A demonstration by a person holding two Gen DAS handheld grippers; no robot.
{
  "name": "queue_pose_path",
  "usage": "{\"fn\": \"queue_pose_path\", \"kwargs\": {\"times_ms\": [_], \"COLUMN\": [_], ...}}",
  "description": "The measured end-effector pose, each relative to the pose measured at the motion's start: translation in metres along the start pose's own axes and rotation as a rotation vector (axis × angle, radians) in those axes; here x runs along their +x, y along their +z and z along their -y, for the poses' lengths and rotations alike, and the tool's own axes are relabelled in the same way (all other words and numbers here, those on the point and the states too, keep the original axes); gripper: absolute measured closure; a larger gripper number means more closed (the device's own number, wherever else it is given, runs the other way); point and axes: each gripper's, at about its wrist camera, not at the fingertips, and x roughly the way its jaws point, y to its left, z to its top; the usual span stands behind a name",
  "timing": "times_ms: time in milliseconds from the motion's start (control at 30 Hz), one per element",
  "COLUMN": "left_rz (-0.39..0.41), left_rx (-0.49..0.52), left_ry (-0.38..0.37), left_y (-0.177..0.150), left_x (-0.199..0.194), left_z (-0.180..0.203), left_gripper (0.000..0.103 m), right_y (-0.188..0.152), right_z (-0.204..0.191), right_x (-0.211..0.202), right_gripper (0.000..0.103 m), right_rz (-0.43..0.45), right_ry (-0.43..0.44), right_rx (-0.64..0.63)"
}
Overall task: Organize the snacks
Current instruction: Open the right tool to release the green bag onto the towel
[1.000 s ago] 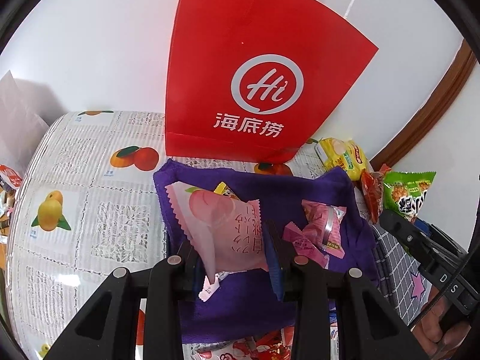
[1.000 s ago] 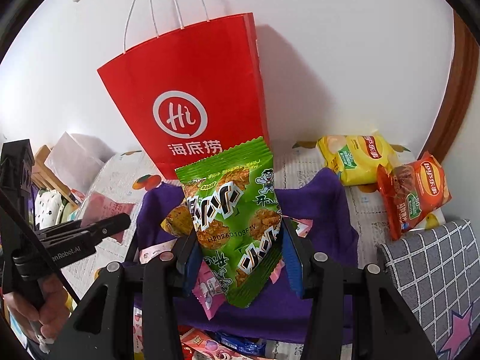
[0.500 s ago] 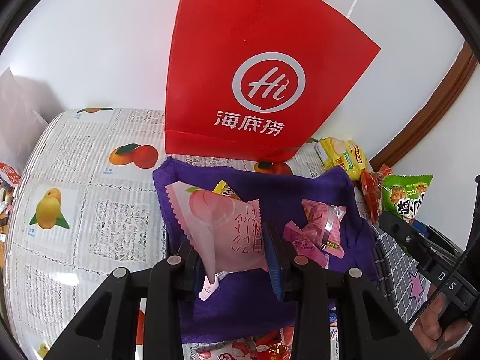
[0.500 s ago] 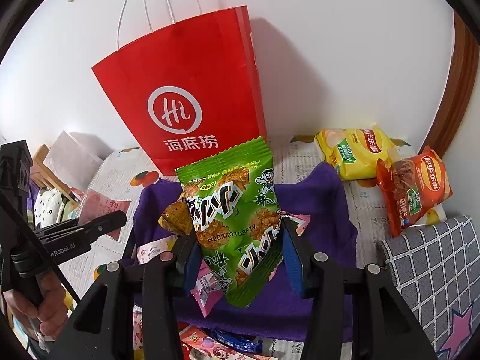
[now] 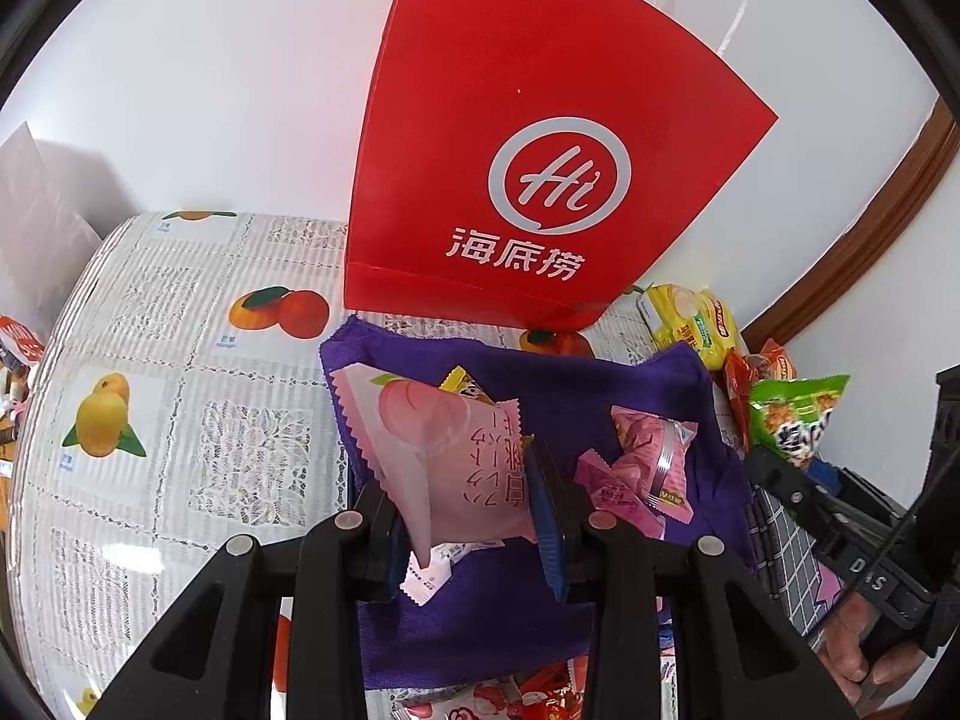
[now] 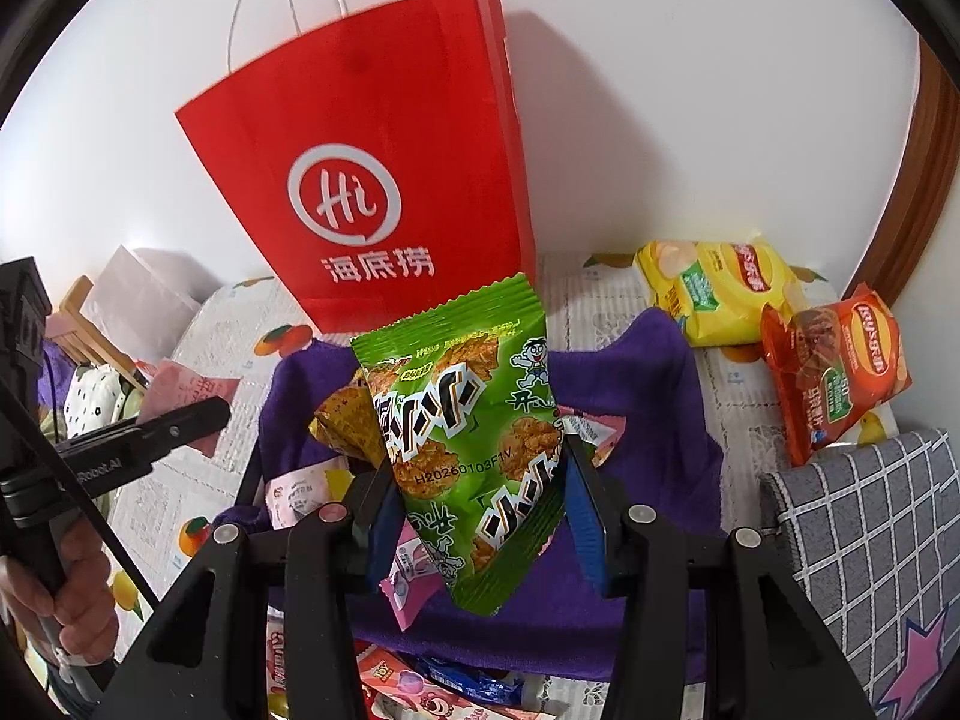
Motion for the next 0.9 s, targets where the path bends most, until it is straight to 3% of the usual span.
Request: {"fn": "queue_pose_path", "kwargs": {"times_ms": [367,667,900], "left_rz": [-0.071,-0.086,-0.108], "left_rx": [0.005,0.019,0.032], "left_ry": [-0.007,0.007,0.018], "left_y": [-0.004,-0.006,-0.009], "left_x": [0.019,0.026,0.034], "left_z": [0.006,0.010,0.013], "left_gripper": [0.071,0.071,0.071], "right_y": [-0.005,-0.015,-0.023], "right_z": [0.017,0.022,0.005], "right_x": [0.045,0.068,0.061], "right_gripper": [0.055,0.055,0.037], "right_rz": [-0.158,-0.267,-0.262], "right_ry": [-0.052,-0.070,-0.091], "right_rx": [0.018,-0.081,-0.215]}}
